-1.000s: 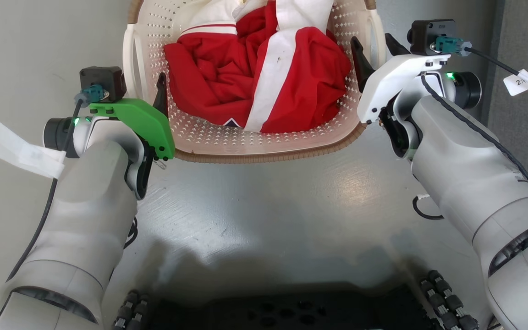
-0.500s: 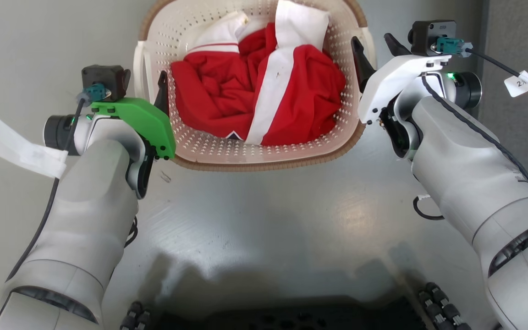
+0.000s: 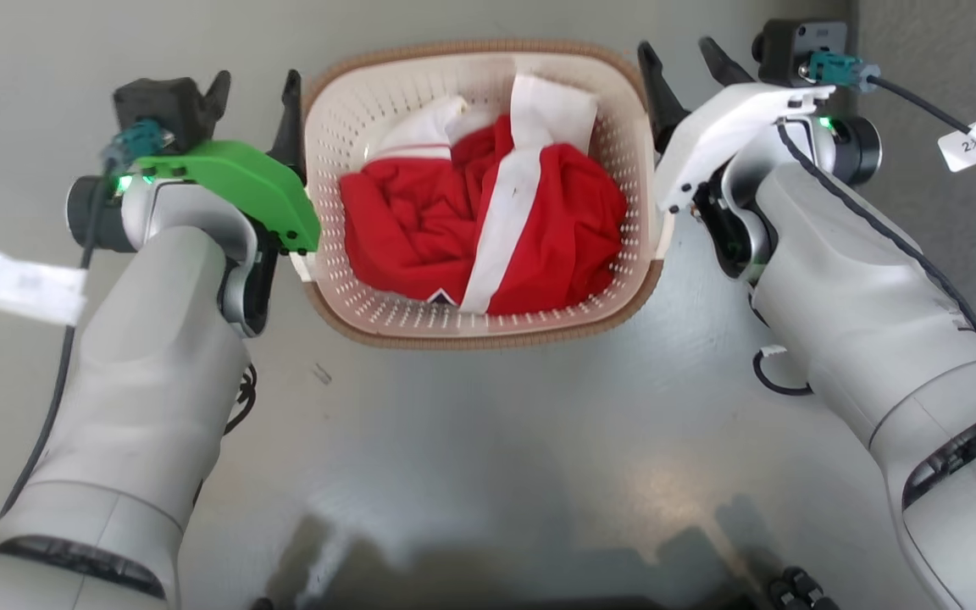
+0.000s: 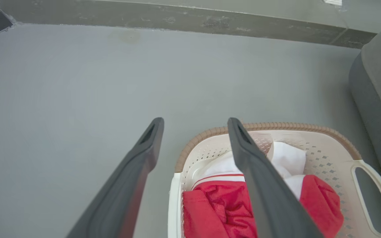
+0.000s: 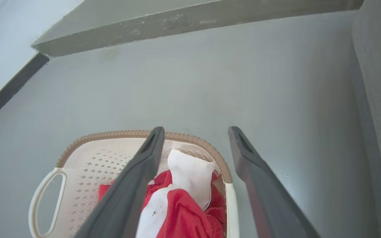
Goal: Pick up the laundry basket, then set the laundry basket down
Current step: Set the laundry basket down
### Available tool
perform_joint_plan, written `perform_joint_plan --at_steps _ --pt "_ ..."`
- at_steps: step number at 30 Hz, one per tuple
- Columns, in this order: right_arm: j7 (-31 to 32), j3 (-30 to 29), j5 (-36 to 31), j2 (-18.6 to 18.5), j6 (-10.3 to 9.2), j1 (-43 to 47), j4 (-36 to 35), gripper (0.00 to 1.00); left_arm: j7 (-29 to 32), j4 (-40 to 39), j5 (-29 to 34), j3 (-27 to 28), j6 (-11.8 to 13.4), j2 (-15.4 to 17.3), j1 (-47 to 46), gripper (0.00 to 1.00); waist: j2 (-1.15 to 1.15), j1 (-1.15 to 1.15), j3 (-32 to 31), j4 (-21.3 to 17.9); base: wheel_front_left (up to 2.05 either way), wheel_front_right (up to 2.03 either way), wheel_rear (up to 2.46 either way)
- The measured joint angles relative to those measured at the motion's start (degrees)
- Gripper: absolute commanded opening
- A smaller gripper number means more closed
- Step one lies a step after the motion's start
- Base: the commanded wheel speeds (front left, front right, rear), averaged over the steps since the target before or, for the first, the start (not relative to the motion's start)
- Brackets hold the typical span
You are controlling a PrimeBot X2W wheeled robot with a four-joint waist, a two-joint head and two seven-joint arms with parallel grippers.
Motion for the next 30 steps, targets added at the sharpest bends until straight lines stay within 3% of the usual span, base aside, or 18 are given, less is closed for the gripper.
perform_joint_plan --at_steps 12,20,30 --pt "-0.01 -5.16 -3.32 -0.15 -0.23 7.05 -6.88 1.0 0.0 -10.51 3.66 5.47 0.69 1.64 9.48 1.0 0.0 0.0 -7.83 -0.46 0.0 0.0 0.0" --pt "-0.01 -10.03 -6.08 -0.75 -0.76 13.32 -12.17 1.0 0.0 -16.36 6.12 10.88 2.96 2.72 17.82 1.0 0.0 0.0 -13.51 -1.1 0.0 0.0 0.0" --pt "-0.02 -14.75 -9.89 -0.87 -0.82 22.52 -18.36 1.0 0.0 -22.97 8.7 14.97 3.01 3.1 28.72 1.0 0.0 0.0 -20.78 -1.96 0.0 0.0 0.0"
